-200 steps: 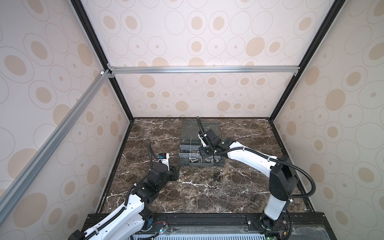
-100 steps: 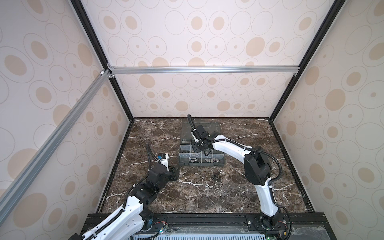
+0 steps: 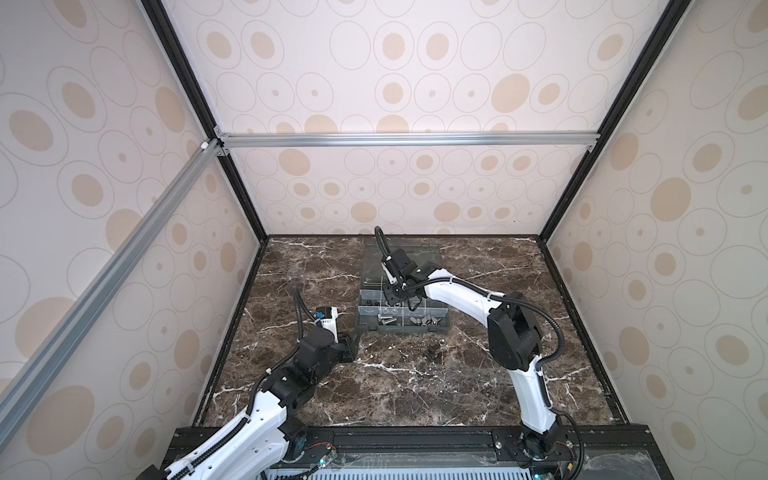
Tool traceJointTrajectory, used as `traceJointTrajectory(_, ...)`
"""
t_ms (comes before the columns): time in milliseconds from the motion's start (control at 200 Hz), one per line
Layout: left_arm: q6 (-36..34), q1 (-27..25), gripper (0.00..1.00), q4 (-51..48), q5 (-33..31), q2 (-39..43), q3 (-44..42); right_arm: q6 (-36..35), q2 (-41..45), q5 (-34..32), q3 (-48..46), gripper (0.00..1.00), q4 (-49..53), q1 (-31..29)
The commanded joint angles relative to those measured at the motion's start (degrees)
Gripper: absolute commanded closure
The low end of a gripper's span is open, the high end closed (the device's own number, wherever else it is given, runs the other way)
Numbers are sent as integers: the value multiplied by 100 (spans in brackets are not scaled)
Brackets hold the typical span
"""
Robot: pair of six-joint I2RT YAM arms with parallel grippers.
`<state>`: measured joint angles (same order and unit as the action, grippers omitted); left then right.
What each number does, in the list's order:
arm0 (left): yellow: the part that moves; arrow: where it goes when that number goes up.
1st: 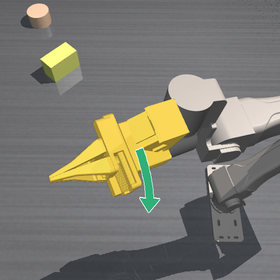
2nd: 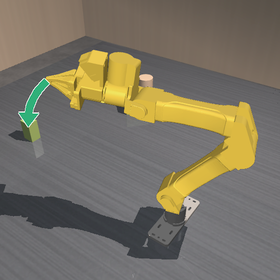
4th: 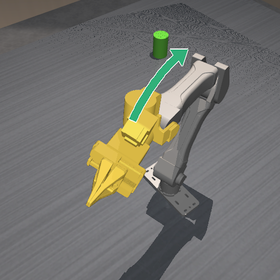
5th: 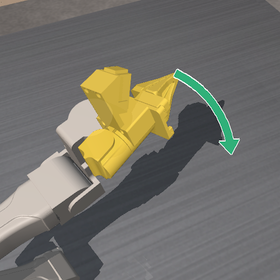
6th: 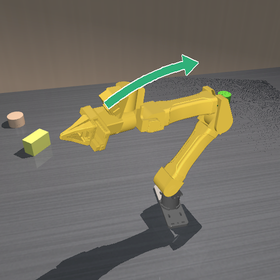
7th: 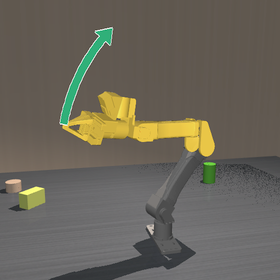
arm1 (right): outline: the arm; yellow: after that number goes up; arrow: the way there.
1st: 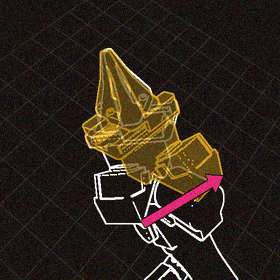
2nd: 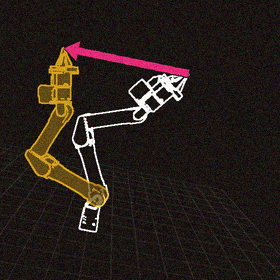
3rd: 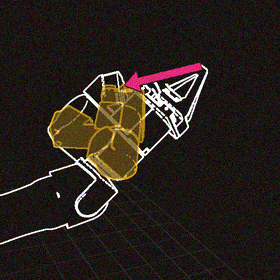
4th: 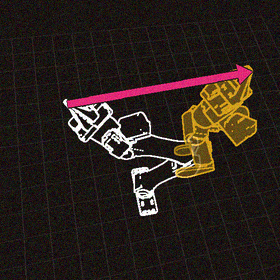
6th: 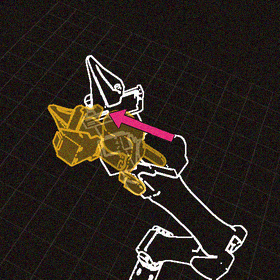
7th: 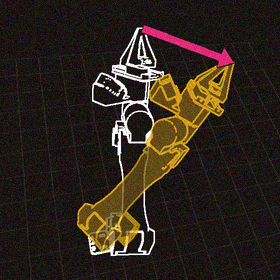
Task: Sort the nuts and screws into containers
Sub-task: 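Carry the silver nut over the organizer and release it into the nut compartment, then withdraw the right gripper while the left gripper reaches toward the last silver nut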
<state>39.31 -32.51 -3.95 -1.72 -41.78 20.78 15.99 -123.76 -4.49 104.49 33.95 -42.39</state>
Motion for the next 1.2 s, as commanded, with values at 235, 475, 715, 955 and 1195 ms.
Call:
traceJointTrajectory(235,1,32,53,52,83,-88,101,-26,579,-17,-478,55,-68,60)
traceJointTrajectory(475,-111,26,53,183,252,-345,258,-46,1183,-67,-1024,55,-115,99)
traceJointTrajectory(715,-287,-39,54,271,312,-706,445,-39,2171,-244,-2006,55,-220,222)
traceJointTrajectory(955,-532,-432,54,262,159,-1203,812,182,3347,-446,-3207,54,-251,471)
traceJointTrajectory(1195,-889,-1091,54,317,32,-2190,1513,599,4582,-721,-4437,54,-266,748)
